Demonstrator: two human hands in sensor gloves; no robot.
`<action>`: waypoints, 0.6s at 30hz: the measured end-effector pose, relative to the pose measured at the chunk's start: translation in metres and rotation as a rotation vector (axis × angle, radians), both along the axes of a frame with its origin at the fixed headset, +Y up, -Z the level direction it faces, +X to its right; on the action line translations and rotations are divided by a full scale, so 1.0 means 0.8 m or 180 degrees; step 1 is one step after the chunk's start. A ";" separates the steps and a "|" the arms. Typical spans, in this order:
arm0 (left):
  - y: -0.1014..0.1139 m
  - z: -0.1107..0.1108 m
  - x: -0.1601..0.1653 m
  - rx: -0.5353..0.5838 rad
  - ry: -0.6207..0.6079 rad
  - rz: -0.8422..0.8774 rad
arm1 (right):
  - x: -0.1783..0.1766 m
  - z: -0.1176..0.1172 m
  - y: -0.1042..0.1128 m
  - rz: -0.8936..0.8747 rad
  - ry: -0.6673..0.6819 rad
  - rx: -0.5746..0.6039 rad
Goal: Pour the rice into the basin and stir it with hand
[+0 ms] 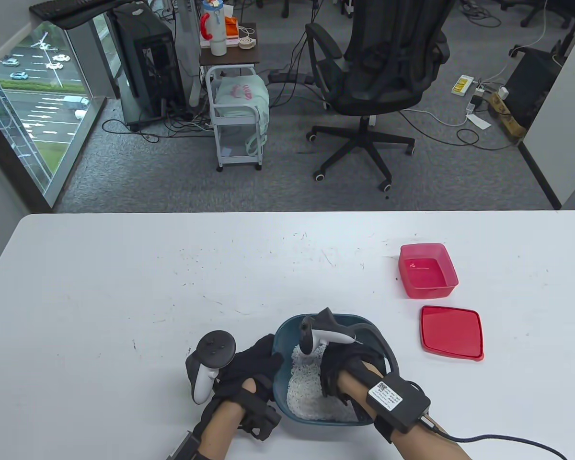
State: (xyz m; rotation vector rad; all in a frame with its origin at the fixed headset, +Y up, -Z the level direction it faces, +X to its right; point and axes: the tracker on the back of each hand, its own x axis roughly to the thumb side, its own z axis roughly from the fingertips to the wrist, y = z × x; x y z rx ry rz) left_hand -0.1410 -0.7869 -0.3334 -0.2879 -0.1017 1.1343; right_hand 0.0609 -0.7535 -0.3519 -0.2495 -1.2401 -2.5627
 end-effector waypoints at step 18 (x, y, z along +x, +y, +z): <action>0.000 0.000 -0.001 -0.0046 -0.0074 0.0034 | -0.009 -0.018 -0.002 -0.2666 -0.0407 -0.1211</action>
